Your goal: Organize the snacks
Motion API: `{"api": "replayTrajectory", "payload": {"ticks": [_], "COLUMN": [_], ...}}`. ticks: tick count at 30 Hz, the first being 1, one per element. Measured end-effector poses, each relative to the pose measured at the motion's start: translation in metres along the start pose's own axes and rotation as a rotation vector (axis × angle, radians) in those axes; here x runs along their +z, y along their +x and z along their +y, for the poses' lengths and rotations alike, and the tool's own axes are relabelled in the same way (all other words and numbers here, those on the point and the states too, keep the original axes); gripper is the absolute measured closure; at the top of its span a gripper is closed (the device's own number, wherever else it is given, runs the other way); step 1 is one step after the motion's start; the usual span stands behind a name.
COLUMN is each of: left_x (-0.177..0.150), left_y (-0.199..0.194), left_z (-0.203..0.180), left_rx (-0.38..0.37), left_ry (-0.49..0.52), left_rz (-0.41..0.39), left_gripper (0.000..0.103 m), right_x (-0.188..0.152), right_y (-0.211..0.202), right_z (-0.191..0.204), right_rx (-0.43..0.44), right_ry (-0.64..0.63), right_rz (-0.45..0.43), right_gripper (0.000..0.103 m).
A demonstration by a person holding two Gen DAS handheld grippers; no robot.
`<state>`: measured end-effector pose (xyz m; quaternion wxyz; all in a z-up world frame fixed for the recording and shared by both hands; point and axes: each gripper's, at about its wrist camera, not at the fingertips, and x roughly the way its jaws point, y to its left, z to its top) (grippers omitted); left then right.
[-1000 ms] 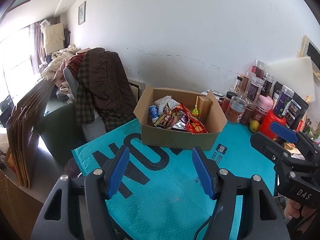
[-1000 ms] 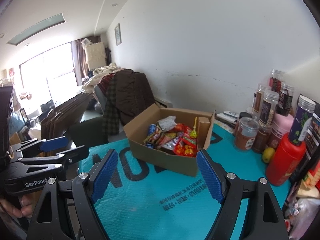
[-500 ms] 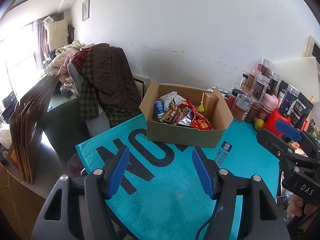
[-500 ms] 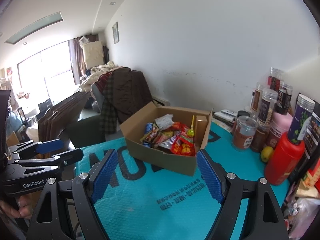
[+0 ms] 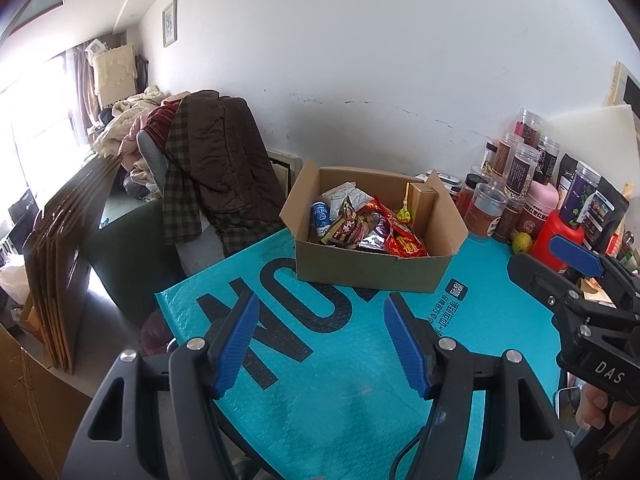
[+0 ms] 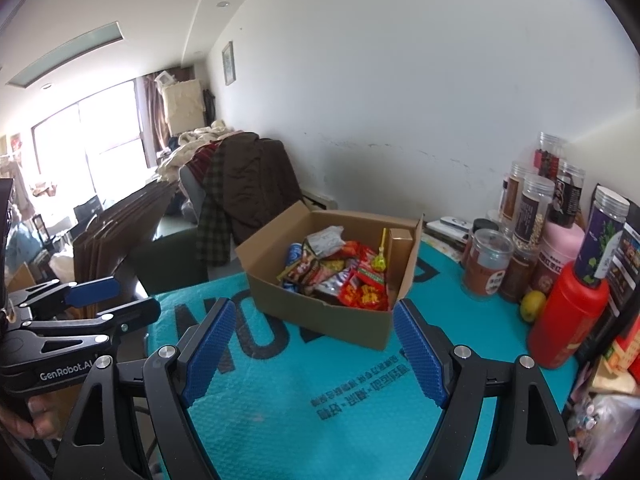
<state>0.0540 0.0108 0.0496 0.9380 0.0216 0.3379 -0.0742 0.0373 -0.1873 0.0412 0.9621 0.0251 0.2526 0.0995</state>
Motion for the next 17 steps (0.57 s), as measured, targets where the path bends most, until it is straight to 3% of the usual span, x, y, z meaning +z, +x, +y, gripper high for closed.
{"api": "replayTrajectory", "payload": {"ticks": [17], "left_x": [0.0], "left_y": [0.007], "left_z": [-0.012], "left_rx": [0.044], "left_ry": [-0.009], "left_rz": [0.011], "left_gripper": [0.038], "right_x": [-0.003], "right_y": [0.011], "right_z": [-0.011], "right_rx": [-0.006], "right_ry": [0.028], "right_rz": [0.029], "right_gripper": [0.021]}}
